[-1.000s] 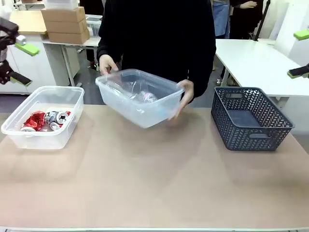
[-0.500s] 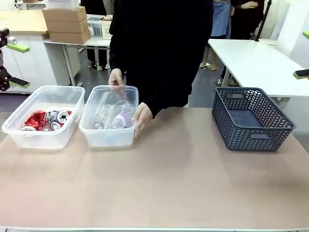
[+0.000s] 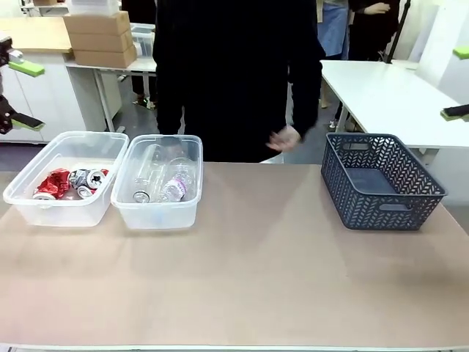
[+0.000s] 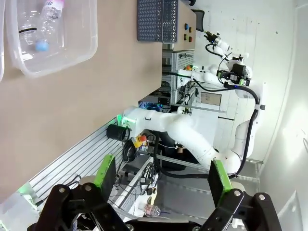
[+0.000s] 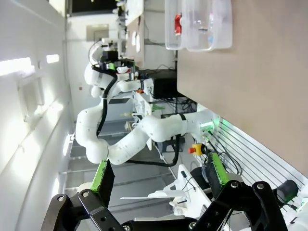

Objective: Sort the waste into each basket.
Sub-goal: Release the Organizing box you were holding.

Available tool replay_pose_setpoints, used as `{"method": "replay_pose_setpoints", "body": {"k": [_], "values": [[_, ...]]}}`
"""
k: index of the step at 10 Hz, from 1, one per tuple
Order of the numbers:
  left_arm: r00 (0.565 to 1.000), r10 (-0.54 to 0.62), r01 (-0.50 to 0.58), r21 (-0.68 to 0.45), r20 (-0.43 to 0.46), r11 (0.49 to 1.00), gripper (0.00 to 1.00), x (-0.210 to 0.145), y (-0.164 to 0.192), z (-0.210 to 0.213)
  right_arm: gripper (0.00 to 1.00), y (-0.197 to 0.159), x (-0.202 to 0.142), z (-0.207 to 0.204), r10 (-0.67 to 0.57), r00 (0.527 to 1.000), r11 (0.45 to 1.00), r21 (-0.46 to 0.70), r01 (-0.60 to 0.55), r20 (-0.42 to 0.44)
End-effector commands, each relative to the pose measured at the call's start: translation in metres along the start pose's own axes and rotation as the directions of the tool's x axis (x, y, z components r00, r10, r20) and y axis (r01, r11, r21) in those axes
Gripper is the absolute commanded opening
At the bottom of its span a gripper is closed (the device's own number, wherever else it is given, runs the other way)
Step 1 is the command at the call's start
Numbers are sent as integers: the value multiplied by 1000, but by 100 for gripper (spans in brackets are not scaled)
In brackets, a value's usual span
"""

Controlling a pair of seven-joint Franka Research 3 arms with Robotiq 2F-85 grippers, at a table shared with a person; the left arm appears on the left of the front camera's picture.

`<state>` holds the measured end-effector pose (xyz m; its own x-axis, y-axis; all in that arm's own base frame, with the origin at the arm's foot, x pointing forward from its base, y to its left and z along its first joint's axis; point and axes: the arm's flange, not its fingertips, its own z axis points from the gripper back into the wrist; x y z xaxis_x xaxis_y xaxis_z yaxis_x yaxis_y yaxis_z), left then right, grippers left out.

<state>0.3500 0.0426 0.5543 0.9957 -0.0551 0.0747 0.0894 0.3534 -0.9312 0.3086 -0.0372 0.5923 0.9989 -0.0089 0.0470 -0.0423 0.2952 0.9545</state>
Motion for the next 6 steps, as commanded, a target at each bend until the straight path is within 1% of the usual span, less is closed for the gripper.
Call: {"method": "replay_pose_setpoints", "body": {"k": [1,6], "values": [[1000,-21,21,-6,-9,1000,100,-2,3,1,100,1,1,4,30,1000,1000,5,-30,-10],[1000,-21,21,-6,-9,1000,100,-2,3,1,100,1,1,4,30,1000,1000,5,-30,-10]]}}
